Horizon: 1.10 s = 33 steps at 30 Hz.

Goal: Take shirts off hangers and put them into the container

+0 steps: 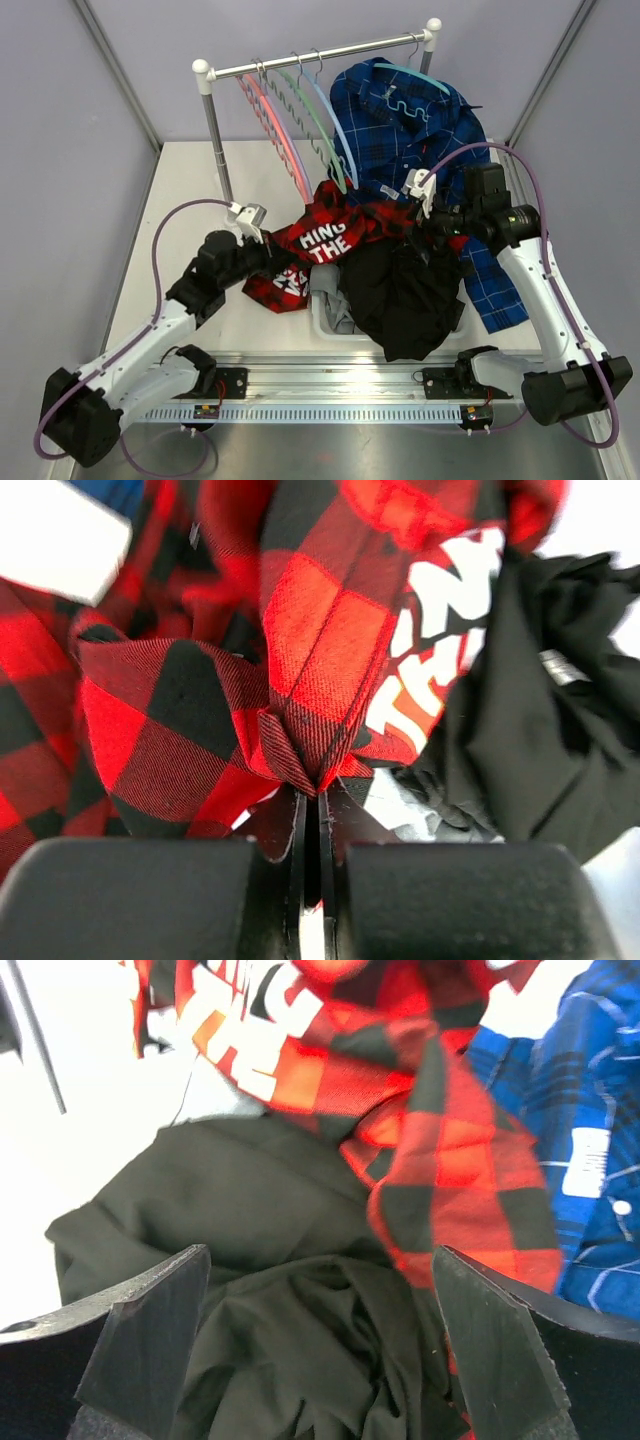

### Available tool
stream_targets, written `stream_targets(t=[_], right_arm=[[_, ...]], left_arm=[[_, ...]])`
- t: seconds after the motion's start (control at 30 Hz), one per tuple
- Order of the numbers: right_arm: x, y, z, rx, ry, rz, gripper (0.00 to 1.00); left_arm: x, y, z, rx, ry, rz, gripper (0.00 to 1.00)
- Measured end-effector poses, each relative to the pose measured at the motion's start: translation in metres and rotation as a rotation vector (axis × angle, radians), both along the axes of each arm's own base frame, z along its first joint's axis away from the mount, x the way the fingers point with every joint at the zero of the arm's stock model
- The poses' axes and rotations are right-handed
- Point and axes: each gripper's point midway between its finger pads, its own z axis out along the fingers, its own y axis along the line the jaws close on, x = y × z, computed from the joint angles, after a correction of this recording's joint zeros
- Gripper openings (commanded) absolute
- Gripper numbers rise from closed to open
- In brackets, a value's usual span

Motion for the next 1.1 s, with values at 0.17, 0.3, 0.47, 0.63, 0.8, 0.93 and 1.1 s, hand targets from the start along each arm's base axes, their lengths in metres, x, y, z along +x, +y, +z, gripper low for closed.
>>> stream_targets(t=[0.17, 0.3, 0.47, 0.63, 0.8, 0.93, 1.1], right_arm=[[-0.019, -0.002, -0.004, -0.042, 0.000, 0.099, 1.00], [-0.032, 0.003, 0.017, -0.027, -0.043, 0.200, 0.99], [-0.039, 0.016, 0.043, 0.028, -0.050, 0.281, 0.99], [-0.039, 0.050, 0.065, 0.073, -0.031, 0.383, 0.99], [-0.052, 0.093, 0.095, 0.139, -0.015, 0.455, 0.99], [-0.057, 0.124, 0.125, 0.218, -0.026, 0.473, 0.99], [-0.073, 0.166, 0.146, 0.295, 0.058, 0.424, 0.99]], left_arm=[[-0.023, 0.020, 0.036, 0.016, -0.117, -0.012, 0.00], [-0.043, 0.036, 0.068, 0.100, -0.169, -0.044, 0.00], [-0.065, 0.052, 0.109, 0.148, -0.246, -0.080, 0.00], [-0.085, 0.050, 0.163, 0.104, -0.326, -0.155, 0.00], [-0.092, 0.031, 0.229, 0.008, -0.423, -0.256, 0.00], [-0.093, 0.016, 0.273, -0.079, -0.487, -0.323, 0.00], [-0.087, 0.000, 0.312, -0.179, -0.541, -0.367, 0.00]])
